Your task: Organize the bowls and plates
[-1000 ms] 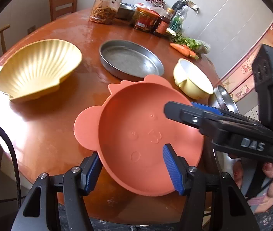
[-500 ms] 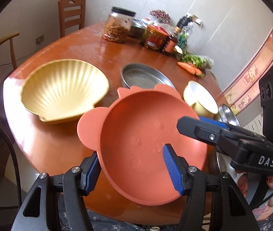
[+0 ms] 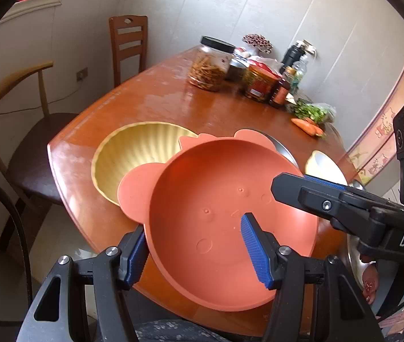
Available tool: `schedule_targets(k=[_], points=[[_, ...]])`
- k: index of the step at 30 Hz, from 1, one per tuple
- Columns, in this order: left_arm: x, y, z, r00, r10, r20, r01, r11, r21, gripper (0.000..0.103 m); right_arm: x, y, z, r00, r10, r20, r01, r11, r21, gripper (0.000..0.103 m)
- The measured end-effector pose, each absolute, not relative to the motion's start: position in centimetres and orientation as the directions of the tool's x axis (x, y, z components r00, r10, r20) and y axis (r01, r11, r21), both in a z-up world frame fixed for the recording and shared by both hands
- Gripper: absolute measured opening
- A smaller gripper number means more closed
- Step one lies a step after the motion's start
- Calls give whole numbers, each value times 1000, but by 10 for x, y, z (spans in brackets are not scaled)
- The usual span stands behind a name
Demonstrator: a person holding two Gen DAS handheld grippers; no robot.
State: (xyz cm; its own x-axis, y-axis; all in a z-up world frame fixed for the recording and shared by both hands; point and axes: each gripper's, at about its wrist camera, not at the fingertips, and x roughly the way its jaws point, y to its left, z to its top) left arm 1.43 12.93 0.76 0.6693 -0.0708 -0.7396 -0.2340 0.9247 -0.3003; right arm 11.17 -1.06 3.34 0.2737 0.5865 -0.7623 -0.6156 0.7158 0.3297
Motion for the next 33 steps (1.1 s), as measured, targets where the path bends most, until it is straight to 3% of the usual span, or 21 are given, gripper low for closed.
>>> schedule_targets(k=[33], points=[[79,198,-15,658,43,-752,-278,942,-190,61,166,69,-11,313,578,-753,-589,741,324,77]])
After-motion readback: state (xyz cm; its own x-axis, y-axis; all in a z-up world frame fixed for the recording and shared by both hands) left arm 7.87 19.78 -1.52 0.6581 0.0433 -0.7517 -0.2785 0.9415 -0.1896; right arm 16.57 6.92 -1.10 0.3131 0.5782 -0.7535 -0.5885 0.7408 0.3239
